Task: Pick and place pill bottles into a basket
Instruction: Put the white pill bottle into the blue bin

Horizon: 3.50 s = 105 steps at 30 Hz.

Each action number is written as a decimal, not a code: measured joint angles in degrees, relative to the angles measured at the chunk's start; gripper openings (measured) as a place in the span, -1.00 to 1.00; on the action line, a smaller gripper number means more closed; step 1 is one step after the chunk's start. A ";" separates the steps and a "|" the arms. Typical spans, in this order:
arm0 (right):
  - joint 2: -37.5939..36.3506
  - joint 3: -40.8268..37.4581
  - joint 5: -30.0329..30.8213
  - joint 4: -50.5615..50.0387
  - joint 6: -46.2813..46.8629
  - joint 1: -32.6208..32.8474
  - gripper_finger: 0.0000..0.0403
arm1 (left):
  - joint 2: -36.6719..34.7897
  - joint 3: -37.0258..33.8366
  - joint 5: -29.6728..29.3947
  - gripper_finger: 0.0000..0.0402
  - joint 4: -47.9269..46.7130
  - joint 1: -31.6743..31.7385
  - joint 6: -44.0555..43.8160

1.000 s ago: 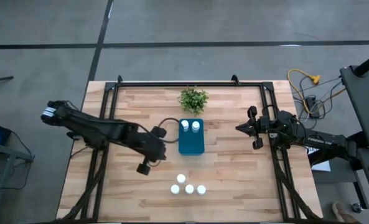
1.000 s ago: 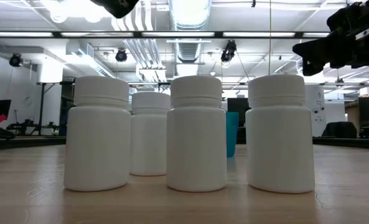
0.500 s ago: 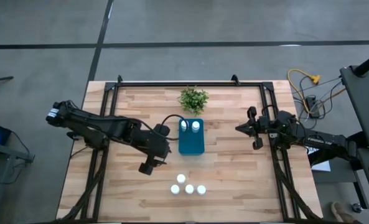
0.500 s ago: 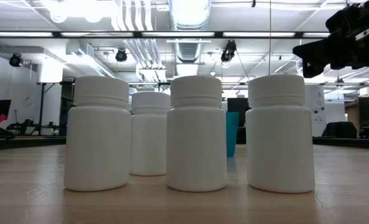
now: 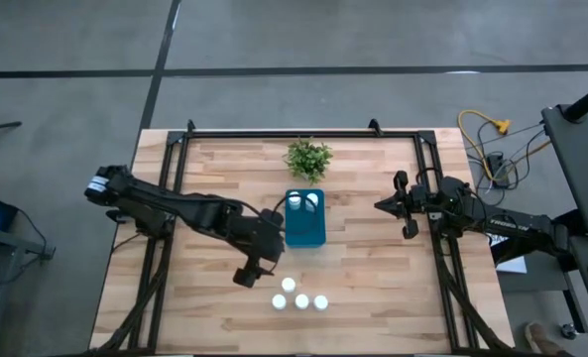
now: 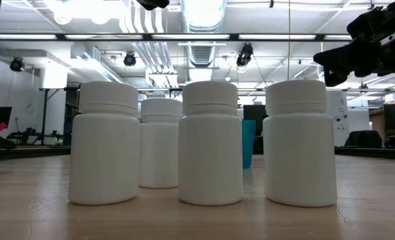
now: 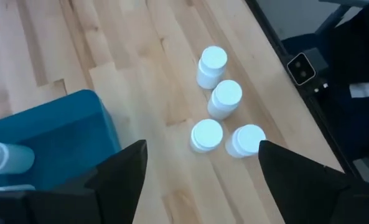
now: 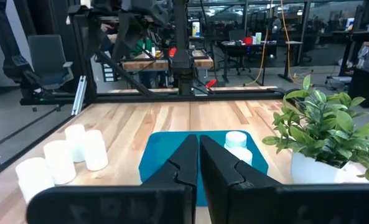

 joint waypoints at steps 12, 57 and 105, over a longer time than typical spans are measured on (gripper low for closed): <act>0.02 0.02 0.00 -0.11 0.16 0.02 -0.96 | 7.46 2.54 2.29 0.45 -1.69 -0.05 -0.32; 0.04 0.04 0.00 -3.15 0.46 0.01 -0.96 | 21.81 9.29 -0.71 0.45 -4.29 -3.40 1.84; 0.07 0.04 -0.02 -3.37 0.60 0.01 -0.96 | 26.03 8.02 -1.06 0.41 -1.35 -3.56 3.19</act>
